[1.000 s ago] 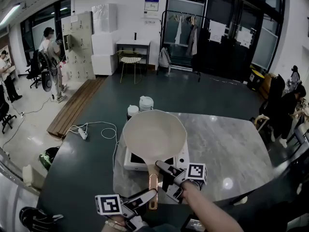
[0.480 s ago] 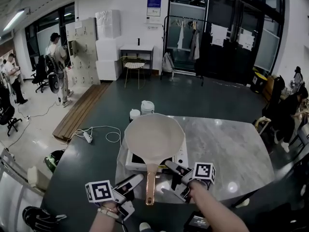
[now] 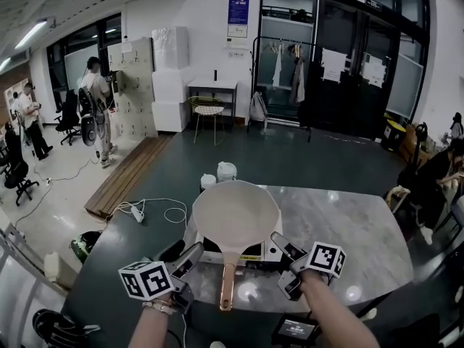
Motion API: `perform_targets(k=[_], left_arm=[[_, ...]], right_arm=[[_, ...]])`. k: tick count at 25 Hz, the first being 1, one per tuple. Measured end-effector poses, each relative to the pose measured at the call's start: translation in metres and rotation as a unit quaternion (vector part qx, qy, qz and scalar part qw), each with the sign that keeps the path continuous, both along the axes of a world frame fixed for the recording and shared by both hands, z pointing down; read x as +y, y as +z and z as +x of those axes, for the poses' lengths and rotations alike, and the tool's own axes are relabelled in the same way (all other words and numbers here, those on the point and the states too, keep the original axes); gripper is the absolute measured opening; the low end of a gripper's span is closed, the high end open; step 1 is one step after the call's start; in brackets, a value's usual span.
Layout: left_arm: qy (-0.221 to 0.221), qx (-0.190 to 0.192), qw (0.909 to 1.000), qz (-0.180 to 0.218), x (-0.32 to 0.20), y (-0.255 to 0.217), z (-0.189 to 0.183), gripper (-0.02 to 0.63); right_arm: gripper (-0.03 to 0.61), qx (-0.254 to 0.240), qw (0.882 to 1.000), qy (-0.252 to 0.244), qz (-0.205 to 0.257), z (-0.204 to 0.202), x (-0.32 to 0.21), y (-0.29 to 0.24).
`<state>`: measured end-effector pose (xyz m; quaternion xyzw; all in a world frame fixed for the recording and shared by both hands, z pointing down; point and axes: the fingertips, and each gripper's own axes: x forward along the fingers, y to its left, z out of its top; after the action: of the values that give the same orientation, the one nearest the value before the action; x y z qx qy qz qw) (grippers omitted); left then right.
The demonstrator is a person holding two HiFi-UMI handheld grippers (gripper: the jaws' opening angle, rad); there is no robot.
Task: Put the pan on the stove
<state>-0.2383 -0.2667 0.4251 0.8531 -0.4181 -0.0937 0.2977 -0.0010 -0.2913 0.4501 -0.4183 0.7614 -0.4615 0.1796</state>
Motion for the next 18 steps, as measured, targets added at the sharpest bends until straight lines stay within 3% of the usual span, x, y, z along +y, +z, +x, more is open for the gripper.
perform_targets(k=[2,5,7,10,13,16,18], left_arm=[[-0.006,-0.018,0.9994,0.03,-0.004,-0.015,-0.002,0.318],[-0.009,-0.059,0.9959,0.068,-0.011,-0.032,-0.002,0.295],[-0.015,-0.081,0.9923,0.092,-0.015,-0.04,-0.006,0.249],[-0.032,-0.105,0.9855,0.13,-0.018,-0.057,-0.011,0.119],[-0.055,-0.151,0.9729,0.166,-0.02,-0.071,-0.011,0.025],[-0.075,-0.206,0.9527,0.211,-0.02,-0.079,-0.014,0.011],[-0.087,-0.219,0.9453,0.225,-0.021,-0.084,-0.02,0.011]], right_arm=[[0.195,0.009,0.999,0.016,0.027,0.007,-0.003,-0.019],[0.189,0.04,0.995,0.025,0.093,0.011,-0.003,-0.054],[0.172,0.099,0.984,0.03,0.148,0.01,0.002,-0.074],[0.083,0.221,0.947,0.037,0.229,0.007,0.015,-0.098],[0.063,0.311,0.908,0.041,0.279,0.009,0.028,-0.113],[0.044,0.38,0.876,0.043,0.293,0.014,0.031,-0.112],[0.044,0.411,0.86,0.036,0.3,0.012,0.031,-0.112]])
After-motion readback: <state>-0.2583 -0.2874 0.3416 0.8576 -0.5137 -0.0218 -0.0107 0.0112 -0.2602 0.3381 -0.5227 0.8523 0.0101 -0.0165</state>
